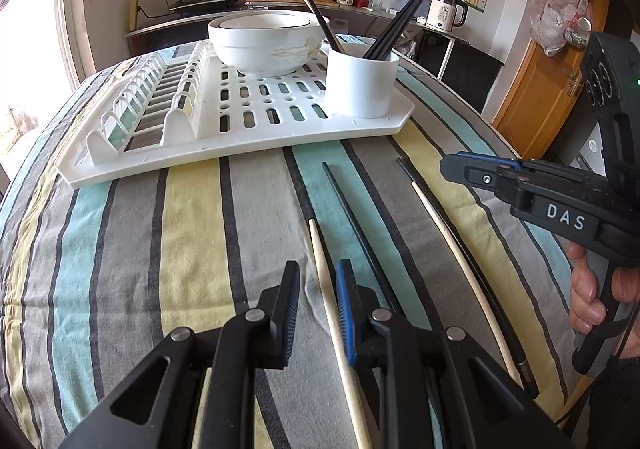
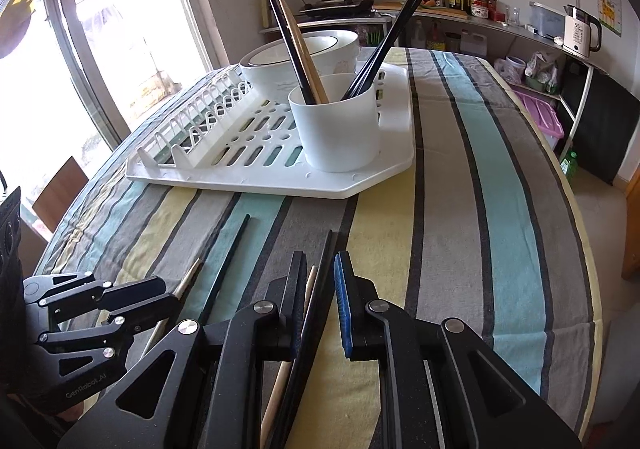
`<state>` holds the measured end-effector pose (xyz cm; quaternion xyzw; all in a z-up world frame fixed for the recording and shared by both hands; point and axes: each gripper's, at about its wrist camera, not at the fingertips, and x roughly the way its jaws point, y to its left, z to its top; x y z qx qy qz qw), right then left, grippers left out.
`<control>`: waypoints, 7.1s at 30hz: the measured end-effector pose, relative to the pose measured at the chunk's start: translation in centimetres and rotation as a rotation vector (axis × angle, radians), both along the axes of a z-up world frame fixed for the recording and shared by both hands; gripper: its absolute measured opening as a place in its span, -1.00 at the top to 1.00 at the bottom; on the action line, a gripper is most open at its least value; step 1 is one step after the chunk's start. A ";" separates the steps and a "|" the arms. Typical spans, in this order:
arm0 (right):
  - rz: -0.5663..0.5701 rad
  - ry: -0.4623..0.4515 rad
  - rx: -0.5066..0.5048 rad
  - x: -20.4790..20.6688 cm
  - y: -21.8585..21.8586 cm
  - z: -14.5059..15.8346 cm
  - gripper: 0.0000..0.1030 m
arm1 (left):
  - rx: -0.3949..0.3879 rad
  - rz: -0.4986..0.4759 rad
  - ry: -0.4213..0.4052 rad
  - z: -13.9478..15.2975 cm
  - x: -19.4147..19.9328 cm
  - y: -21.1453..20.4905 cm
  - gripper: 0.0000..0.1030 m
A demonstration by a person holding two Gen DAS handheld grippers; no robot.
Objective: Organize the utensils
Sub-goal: 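Move both open tools back down to the remaining chopsticks, then grasp a wooden chopstick with the left tool while the right tool grasps a black chopstick, then lift both chopsticks and carry them over the rack toward the white cup, then lower both chopsticks into the white cup and open both tools, then move both open tools back toward the remaining chopsticks on the table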
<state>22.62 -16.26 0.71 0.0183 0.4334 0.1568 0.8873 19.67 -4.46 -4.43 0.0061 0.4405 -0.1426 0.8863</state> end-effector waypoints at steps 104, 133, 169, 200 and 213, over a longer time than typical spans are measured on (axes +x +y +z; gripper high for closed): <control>-0.089 -0.555 0.091 0.5 -2.3 22.1 0.94 | -0.154 -0.037 -0.403 21.8 9.4 -1.1 0.89; -0.112 -0.431 0.104 7.7 -2.8 16.5 0.94 | -0.142 -0.030 -0.294 16.3 16.1 -2.7 0.89; -0.171 -0.424 0.105 1.7 -5.7 16.6 0.76 | -0.124 0.063 -0.296 15.1 11.3 0.6 0.66; -0.049 -0.152 0.059 -5.4 -1.2 4.8 0.76 | -0.110 0.061 -0.123 4.7 -0.6 2.9 0.66; 0.000 0.004 -0.018 -2.0 1.6 -0.4 0.76 | -0.095 0.064 -0.055 2.9 2.3 2.9 0.57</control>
